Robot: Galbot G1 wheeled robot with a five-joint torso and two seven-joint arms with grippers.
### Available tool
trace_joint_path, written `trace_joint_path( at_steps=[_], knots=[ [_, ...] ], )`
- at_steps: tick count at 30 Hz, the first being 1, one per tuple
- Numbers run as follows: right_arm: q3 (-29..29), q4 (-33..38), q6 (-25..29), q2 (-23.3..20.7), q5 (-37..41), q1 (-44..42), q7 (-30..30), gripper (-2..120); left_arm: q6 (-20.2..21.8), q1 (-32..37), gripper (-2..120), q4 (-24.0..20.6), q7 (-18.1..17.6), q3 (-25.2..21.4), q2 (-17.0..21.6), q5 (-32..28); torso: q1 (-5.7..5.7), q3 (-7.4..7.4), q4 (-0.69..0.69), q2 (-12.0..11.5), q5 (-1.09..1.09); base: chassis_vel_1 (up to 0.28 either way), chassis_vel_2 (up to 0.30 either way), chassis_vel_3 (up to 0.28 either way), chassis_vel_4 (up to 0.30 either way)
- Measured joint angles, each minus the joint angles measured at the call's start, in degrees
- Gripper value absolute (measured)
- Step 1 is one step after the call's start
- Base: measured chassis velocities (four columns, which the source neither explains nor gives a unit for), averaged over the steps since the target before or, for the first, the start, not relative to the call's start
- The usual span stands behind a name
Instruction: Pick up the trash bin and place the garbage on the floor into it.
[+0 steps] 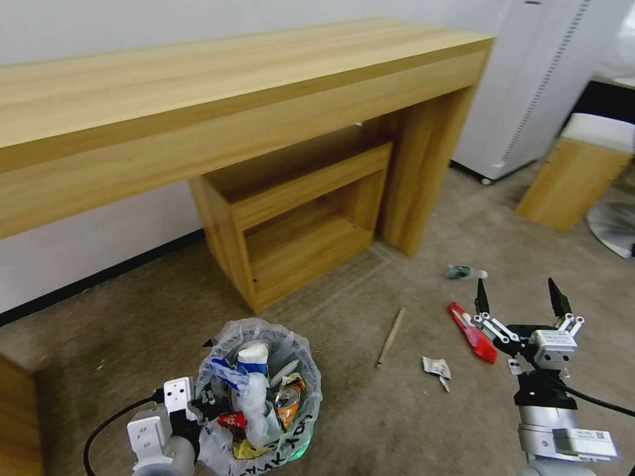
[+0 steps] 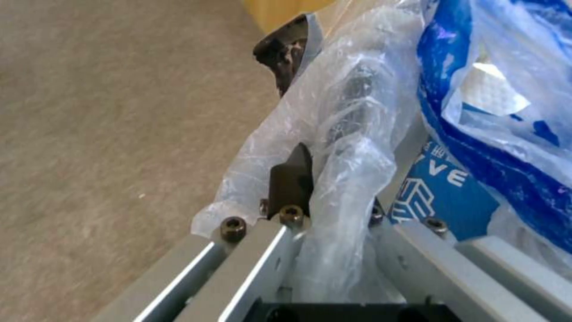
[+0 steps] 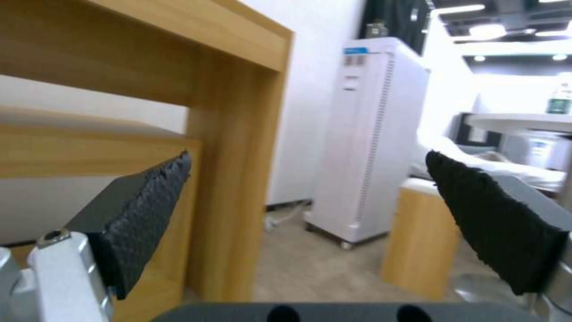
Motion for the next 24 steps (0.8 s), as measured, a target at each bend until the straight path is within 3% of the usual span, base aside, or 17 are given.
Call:
trace_joint_path(
  at_steps=[10,24],
  knots=[
    [0.2,-0.8,1.8,0.1,-1.0,0.0,0.9,100,-0.6,-0.1,1,0.2,-0.1,0.4,-0.2,-0.5,0.01,0.00,-0.03,0.0,0.00,-0.103,-0.105,-0.111,-0.109],
    [-3.1,-1.3,4.6,1.8,-1.8,-0.5,-0.6,100,-1.5,0.4,1,-0.6,-0.3,-0.2,0.5,-0.7,0.01,0.00,0.01,0.0,0.00,-0.009,0.001,0.004,-0.007]
  ],
)
